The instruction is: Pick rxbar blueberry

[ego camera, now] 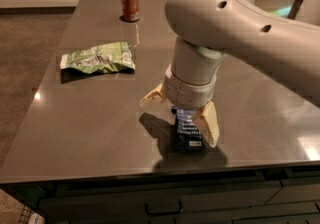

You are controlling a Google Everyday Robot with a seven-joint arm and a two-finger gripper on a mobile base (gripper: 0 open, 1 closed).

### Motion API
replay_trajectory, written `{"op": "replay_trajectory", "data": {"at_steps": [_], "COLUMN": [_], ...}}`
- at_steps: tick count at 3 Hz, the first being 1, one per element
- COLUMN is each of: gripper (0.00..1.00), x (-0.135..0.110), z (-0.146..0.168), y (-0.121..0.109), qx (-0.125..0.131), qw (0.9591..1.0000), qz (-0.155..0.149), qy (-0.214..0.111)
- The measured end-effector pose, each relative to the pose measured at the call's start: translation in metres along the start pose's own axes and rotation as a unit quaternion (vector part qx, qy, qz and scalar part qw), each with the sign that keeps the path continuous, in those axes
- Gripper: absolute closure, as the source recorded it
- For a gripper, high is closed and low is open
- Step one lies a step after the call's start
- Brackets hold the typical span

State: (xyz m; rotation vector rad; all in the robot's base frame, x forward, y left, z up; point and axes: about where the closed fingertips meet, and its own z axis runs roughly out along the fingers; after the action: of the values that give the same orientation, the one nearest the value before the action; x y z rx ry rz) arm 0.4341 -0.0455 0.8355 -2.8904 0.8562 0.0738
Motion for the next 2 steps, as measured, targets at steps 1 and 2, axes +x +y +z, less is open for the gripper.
{"op": "replay_trajectory", "data": {"at_steps": [1,2], "gripper": [0.0,0.04], "x": [0.0112,0.0162], "z": [0.0017,0.0043], "y": [-0.0047,-0.0054], "qx": [-0.006,-0.014], "qw": [0.9999,0.9998], "qz": [-0.001,-0.005], "qy": [0.009,0.011]}}
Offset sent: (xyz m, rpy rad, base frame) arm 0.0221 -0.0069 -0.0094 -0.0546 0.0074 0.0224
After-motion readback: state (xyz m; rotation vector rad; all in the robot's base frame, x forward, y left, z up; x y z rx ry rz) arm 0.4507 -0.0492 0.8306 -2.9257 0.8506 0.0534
